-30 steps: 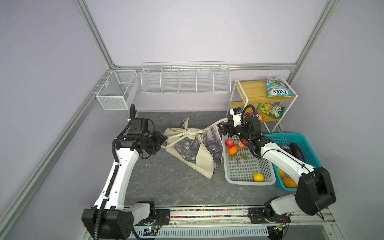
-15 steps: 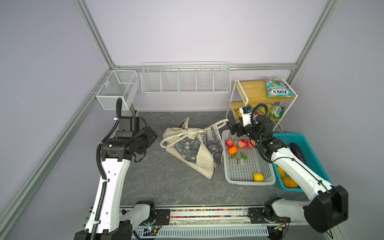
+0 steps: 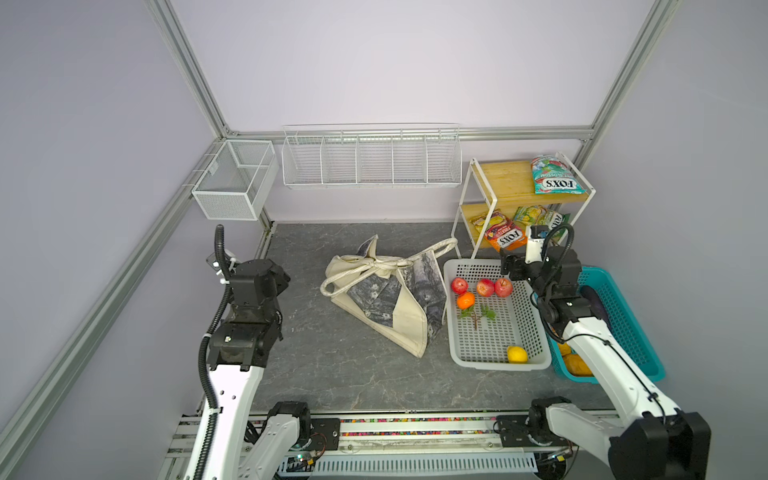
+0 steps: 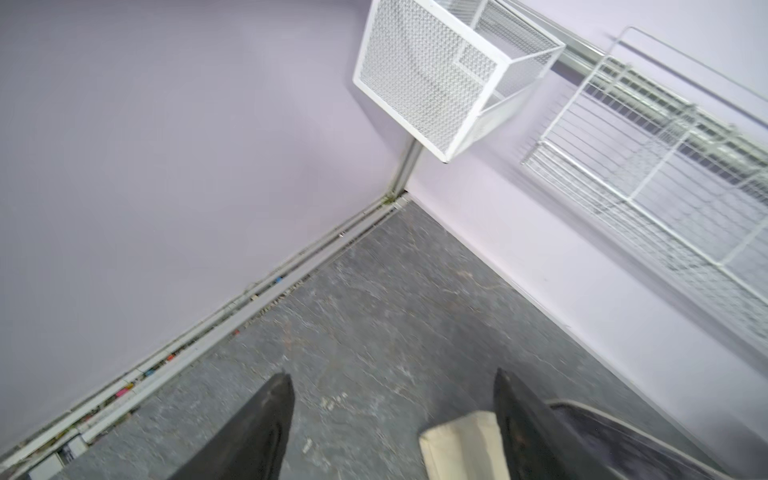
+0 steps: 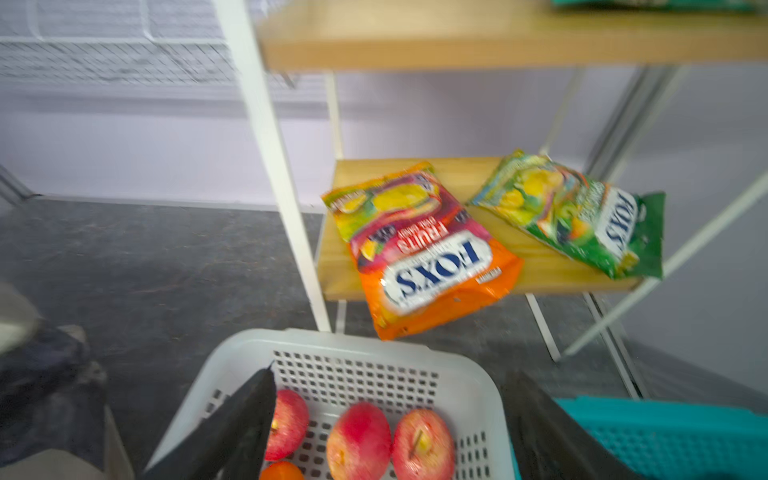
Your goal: Place the food into the grocery bag and tie it
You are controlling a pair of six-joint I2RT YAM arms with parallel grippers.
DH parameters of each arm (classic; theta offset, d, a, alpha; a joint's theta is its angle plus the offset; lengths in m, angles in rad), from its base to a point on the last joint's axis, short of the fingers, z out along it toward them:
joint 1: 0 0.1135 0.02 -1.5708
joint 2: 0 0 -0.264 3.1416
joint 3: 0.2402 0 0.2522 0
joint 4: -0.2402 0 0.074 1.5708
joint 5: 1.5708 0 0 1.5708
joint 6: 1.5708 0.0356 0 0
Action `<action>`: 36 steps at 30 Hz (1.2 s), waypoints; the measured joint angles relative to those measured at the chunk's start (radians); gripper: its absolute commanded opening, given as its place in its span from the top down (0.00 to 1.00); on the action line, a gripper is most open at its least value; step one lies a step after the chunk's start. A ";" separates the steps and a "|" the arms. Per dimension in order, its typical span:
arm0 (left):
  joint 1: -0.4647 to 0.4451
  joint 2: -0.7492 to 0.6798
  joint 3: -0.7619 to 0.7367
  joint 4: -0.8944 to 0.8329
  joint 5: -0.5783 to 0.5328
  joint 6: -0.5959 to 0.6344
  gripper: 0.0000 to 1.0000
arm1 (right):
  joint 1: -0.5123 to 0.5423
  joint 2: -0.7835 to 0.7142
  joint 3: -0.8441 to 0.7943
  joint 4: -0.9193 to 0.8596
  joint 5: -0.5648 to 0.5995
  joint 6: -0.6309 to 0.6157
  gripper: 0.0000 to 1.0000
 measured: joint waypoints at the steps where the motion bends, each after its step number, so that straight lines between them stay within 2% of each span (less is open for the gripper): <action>1: 0.000 -0.001 -0.045 0.049 -0.034 0.029 0.18 | -0.013 -0.001 -0.031 0.012 0.013 0.000 0.12; 8: 0.000 0.061 -0.270 0.297 -0.181 0.168 0.10 | -0.085 0.032 -0.172 0.146 0.064 0.026 0.12; 17: 0.000 0.122 -0.568 0.694 -0.191 0.320 0.09 | -0.103 0.215 -0.267 0.346 0.090 0.046 0.12; 27: 0.024 0.188 -0.676 0.957 -0.171 0.356 0.08 | -0.116 0.227 -0.366 0.527 0.087 0.029 0.12; 32: 0.051 0.291 -0.723 1.081 -0.109 0.362 0.08 | -0.118 0.348 -0.366 0.739 0.074 0.001 0.12; 36: 0.053 0.349 -0.725 1.157 -0.049 0.372 0.09 | -0.118 0.388 -0.402 0.890 0.061 -0.011 0.12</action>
